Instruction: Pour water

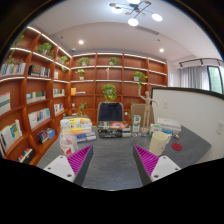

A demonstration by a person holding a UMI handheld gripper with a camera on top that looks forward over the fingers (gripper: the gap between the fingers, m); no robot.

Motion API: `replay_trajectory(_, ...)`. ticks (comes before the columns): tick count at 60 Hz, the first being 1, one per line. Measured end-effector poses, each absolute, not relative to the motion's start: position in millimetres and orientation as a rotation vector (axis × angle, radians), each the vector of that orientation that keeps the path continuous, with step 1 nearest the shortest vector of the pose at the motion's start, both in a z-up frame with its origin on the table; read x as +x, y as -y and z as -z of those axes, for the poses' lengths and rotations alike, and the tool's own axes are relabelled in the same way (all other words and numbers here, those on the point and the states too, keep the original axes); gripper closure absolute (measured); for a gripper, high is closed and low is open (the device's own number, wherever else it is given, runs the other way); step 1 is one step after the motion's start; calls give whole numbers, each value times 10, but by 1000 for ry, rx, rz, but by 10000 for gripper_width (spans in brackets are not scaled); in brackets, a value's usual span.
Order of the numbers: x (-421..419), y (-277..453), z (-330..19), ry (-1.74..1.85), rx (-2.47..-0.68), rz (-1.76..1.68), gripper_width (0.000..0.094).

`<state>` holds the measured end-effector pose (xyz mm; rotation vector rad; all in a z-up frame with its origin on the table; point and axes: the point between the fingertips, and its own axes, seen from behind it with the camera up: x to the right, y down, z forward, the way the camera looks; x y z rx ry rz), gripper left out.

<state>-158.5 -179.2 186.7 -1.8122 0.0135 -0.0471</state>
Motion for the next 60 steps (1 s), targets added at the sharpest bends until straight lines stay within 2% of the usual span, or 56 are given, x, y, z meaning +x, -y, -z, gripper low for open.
replay_trajectory(7, -1974, 1783, -1513, -7, -1798, -24, 102)
replay_trajectory(8, -1929, 1757, -1699, 0, -1808, -29, 100)
replay_trajectory(9, -2060, 1790, -1442, 1, -1804, -37, 101)
replay_trajectory(11, -2192, 1790, -1296, 10, -1809, -51, 101)
replay_trajectory(20, -2763, 1687, -950, 95, -1822, -112, 96)
replay_trajectory(33, -3191, 1220, -830, 125, -1808, -155, 91)
replay_trajectory(48, -3242, 718, -1093, 90, -1737, -141, 99)
replay_trajectory(51, -3267, 657, -1120, 88, -1726, -147, 159)
replay_trajectory(55, -3320, 579, -1128, 116, -1717, -135, 422)
replay_trajectory(60, -3323, 536, -1117, 140, -1701, -121, 445)
